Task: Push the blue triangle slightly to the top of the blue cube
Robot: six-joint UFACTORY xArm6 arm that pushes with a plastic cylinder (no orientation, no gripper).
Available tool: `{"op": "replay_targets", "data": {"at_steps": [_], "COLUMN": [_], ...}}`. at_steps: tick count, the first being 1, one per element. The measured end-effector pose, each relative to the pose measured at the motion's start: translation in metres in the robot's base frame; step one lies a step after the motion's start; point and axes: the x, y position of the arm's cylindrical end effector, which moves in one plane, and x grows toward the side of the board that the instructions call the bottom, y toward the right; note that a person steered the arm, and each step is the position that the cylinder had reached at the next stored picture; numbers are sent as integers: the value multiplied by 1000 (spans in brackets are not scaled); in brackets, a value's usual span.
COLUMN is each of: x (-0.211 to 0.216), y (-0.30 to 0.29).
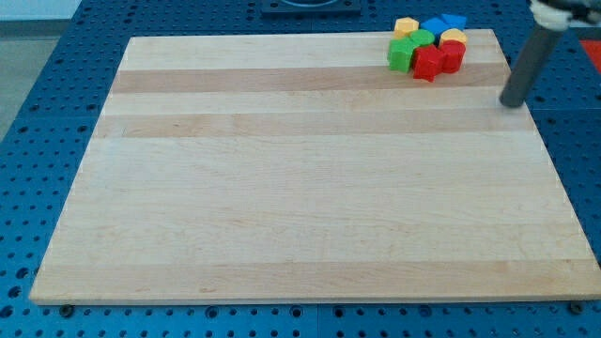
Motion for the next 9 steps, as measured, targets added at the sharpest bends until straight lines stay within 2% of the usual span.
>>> {"op": "replay_targets", "data": {"at_steps": [1, 2, 3, 8, 9], "x": [-72, -117, -135, -134, -134], "y": [3, 6, 3, -58, -56]}}
